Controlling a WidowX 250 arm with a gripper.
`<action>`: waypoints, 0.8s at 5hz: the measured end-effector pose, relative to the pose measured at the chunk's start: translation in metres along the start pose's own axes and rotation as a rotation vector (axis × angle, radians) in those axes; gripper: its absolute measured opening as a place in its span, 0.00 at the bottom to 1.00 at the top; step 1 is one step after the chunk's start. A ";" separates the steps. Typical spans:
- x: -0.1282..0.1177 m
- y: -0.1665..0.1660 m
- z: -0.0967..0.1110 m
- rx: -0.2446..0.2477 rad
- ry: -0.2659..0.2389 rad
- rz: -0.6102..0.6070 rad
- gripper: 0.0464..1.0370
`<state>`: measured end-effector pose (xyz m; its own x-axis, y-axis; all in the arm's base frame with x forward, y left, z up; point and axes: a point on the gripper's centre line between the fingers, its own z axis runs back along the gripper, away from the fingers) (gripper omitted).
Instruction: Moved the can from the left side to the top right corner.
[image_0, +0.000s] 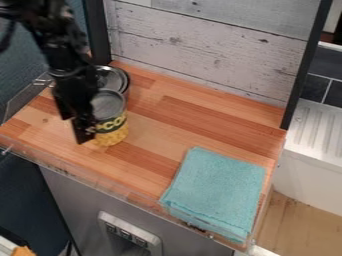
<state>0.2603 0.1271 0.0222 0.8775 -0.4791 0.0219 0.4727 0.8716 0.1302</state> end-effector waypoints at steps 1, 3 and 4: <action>0.030 -0.014 -0.003 -0.013 -0.045 -0.095 0.96; 0.105 -0.047 -0.001 -0.026 -0.136 -0.248 0.96; 0.142 -0.066 0.000 -0.039 -0.135 -0.177 0.96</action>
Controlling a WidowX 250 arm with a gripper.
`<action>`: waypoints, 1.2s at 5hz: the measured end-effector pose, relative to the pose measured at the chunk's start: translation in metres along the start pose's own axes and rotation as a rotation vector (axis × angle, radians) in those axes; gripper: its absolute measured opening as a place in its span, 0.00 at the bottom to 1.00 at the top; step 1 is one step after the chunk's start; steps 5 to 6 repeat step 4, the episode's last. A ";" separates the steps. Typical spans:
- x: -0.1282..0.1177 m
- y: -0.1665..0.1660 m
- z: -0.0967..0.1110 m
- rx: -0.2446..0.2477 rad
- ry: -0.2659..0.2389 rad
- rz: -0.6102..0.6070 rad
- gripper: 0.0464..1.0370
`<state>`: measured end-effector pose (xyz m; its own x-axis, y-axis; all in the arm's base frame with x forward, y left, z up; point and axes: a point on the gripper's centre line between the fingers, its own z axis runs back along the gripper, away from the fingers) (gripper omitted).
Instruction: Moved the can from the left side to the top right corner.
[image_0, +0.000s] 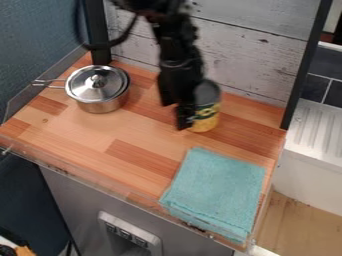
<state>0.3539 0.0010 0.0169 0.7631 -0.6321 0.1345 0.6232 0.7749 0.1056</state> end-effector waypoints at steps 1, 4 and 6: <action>0.017 -0.007 0.000 -0.003 0.016 0.089 0.96; -0.004 -0.030 0.062 0.018 0.044 0.297 0.96; -0.004 -0.030 0.062 0.018 0.044 0.297 0.96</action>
